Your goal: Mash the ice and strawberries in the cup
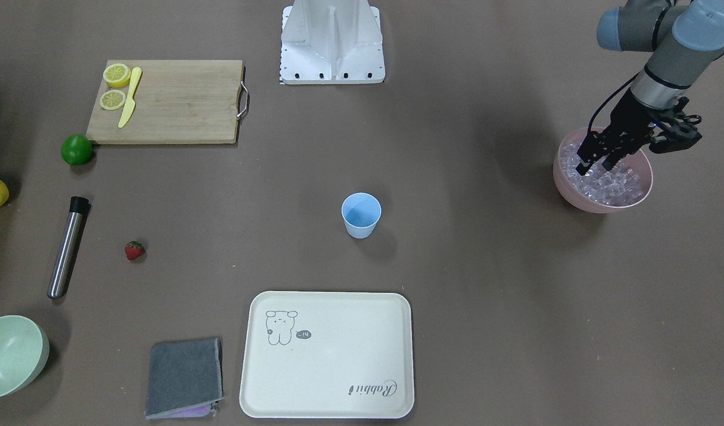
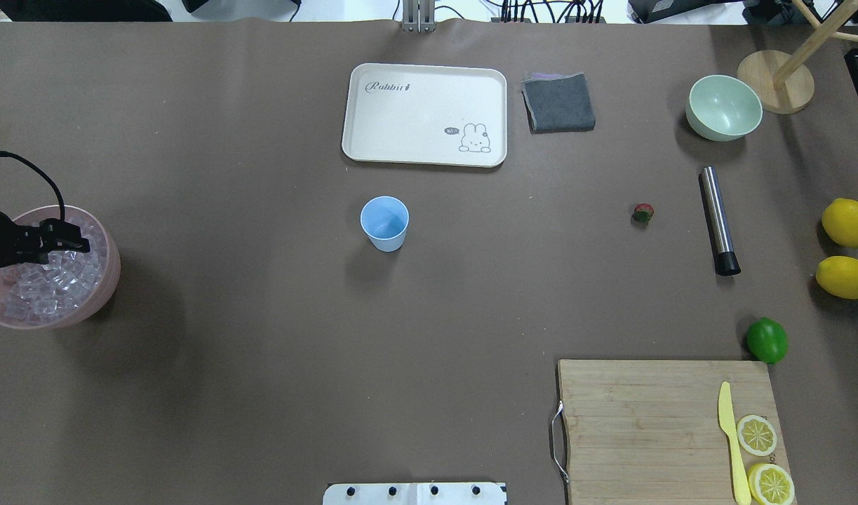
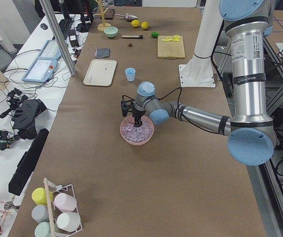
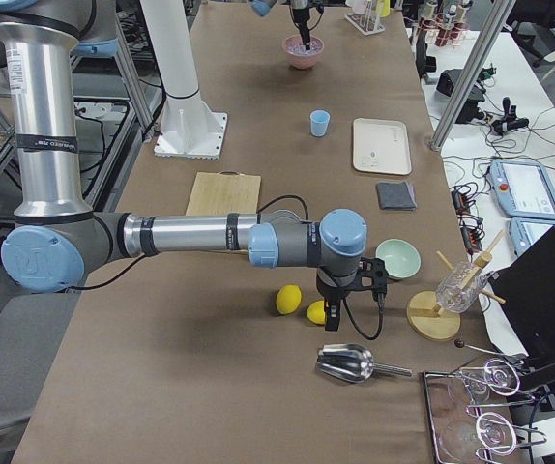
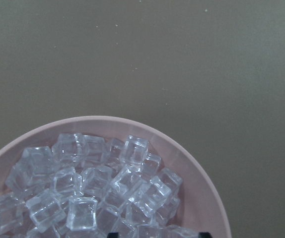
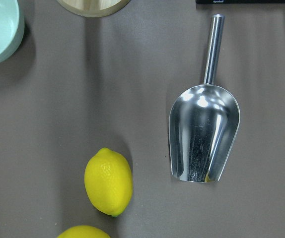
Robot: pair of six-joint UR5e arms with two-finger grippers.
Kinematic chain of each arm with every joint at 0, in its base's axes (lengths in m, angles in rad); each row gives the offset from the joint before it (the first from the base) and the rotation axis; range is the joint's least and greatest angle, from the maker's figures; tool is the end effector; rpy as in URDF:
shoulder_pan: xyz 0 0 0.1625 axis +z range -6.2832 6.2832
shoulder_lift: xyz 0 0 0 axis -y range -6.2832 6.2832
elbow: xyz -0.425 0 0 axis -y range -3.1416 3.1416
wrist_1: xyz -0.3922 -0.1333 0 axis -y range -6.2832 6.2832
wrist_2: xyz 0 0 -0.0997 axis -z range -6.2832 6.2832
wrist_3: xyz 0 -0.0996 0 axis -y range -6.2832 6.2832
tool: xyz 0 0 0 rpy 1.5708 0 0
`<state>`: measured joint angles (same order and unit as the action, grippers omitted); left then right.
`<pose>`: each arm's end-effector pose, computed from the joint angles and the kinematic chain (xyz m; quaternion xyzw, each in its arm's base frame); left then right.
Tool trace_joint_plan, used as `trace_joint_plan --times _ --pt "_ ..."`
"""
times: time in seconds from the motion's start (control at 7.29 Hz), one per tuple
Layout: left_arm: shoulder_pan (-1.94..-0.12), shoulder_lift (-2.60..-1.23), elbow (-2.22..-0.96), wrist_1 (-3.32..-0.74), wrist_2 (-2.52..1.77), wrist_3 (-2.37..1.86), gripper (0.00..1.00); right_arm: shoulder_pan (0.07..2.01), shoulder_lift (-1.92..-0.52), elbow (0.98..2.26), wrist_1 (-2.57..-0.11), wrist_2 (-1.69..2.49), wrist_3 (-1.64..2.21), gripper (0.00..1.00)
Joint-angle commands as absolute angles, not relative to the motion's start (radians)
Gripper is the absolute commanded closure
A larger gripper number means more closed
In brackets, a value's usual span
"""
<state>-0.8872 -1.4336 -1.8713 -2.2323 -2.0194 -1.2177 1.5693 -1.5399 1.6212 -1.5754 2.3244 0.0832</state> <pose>0.2222 -0.4154 0.5074 0.0613 0.4364 -0.1497 0.8851 0.0644 -0.5091 0.6202 0.0201 -0.3689 0.0239 0.9290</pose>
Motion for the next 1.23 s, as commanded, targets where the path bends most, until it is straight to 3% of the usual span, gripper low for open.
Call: trace_joint_plan --times 0.0,1.1 --pt "-0.858 -1.434 -1.864 -2.244 -2.005 -1.219 0.24 1.569 -1.54 1.62 -1.575 2.324 0.083 0.0" --pt "-0.805 -1.395 -1.871 -2.269 -1.971 -1.266 0.29 1.569 -1.549 1.628 -1.575 2.322 0.083 0.0"
